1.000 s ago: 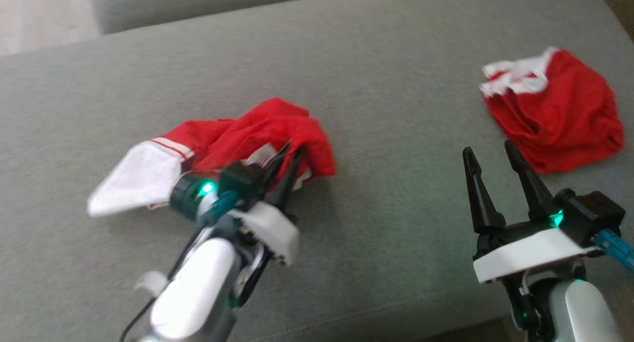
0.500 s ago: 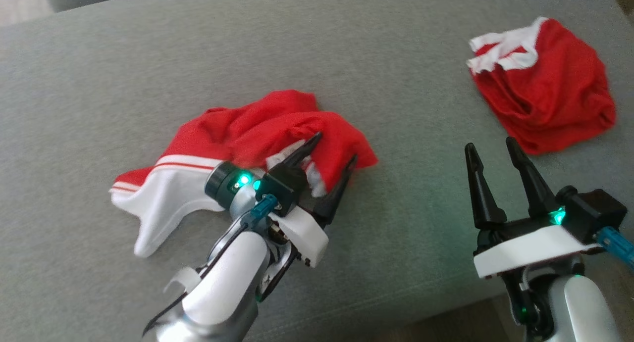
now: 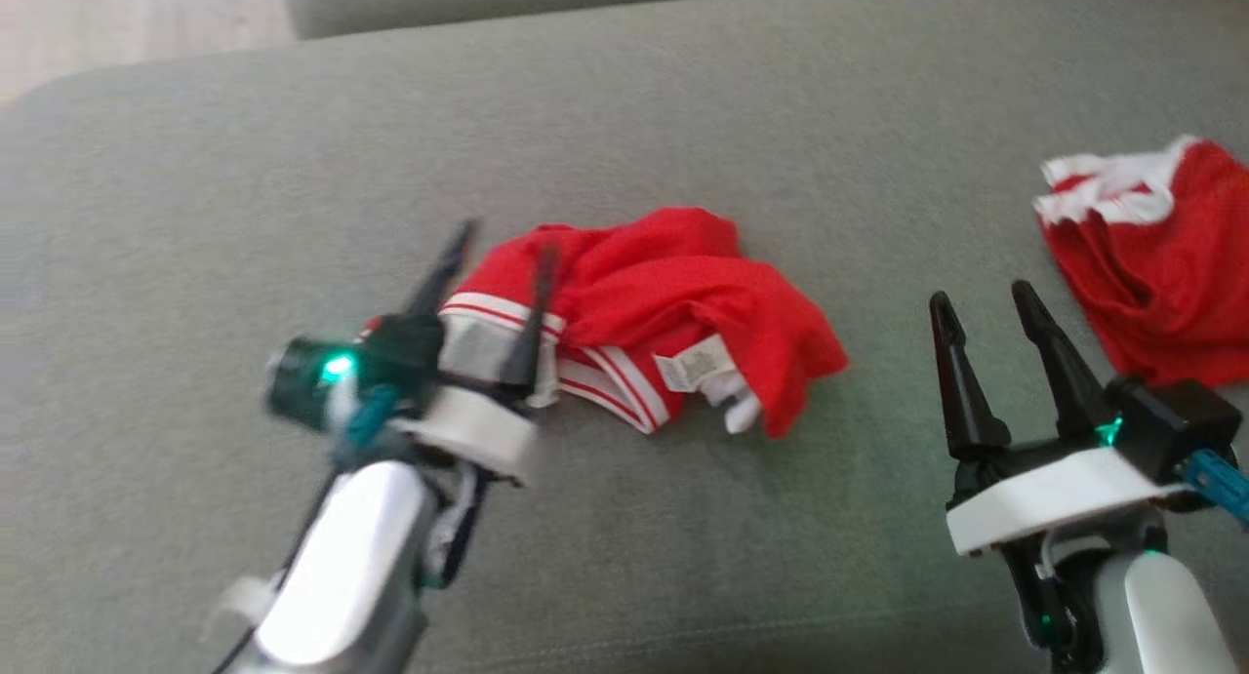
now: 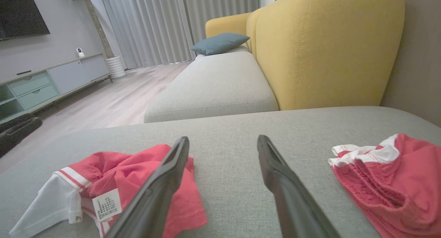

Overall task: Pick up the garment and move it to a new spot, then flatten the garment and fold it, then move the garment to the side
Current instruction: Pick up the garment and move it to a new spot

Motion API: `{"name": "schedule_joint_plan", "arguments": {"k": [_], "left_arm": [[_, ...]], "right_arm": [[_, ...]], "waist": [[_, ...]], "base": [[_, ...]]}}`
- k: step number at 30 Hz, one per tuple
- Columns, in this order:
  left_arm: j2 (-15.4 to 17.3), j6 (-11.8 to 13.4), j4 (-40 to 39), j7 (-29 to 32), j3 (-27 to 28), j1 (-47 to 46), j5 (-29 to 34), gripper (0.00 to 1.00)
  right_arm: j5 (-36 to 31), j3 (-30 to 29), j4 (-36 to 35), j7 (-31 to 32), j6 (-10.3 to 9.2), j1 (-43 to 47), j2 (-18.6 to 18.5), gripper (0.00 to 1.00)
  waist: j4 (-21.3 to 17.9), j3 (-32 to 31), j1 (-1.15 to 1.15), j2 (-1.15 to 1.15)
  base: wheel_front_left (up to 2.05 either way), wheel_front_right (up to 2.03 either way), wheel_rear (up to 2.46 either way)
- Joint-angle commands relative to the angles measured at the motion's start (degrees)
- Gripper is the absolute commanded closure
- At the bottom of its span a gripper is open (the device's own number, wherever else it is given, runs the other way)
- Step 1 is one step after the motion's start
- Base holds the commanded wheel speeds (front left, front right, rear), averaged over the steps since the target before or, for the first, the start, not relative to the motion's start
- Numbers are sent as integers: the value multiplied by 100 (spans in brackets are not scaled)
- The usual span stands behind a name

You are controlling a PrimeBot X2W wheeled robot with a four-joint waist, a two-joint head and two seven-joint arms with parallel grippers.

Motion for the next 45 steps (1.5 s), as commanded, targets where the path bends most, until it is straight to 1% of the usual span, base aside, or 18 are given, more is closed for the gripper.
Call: {"name": "schedule_joint_plan", "arguments": {"k": [1,4,7,9,10,11,13,23,30,45], "left_arm": [[150,89,-236,-57,323,-91,-47,0],[351,256,-336,-64,655,124,-154,0],[560,372,-421,-68,953,380,-257,0],[670,381,-457,-70,1110,550,-357,0],[670,381,-457,-70,1110,550,-357,0],[776,368,-485,-70,1204,695,-404,0],[848,349,-525,-71,1247,818,-428,0],[936,312,-627,-68,1166,1129,-413,0],[941,342,-675,-22,1068,1373,-432,0],[1022,440,-795,34,1005,1425,-416,0]], "right_arm": [[-44,101,-233,47,37,-21,-12,0],[-82,46,-249,98,37,40,-12,0],[-114,-12,-259,141,37,105,-12,0],[-131,-46,-264,164,37,144,-12,0],[-131,-46,-264,164,37,144,-12,0],[-147,-74,-266,182,37,176,-12,0],[-179,-103,-259,211,37,215,-12,0],[-233,-154,-246,291,37,477,-12,0],[-211,-168,-275,343,37,665,-12,0],[-169,-161,-338,393,37,711,-12,0]], "waist": [[201,-157,0,0],[359,-236,0,0],[491,-317,0,0],[556,-356,0,0],[556,-356,0,0],[596,-396,0,0],[619,-428,0,0],[630,-626,0,0],[625,-828,0,0],[662,-842,0,0]], "base": [[0,0,0],[0,0,0],[0,0,0],[0,0,0],[0,0,0],[0,0,0],[0,0,0],[0,0,0],[0,0,0],[0,0,0]]}}
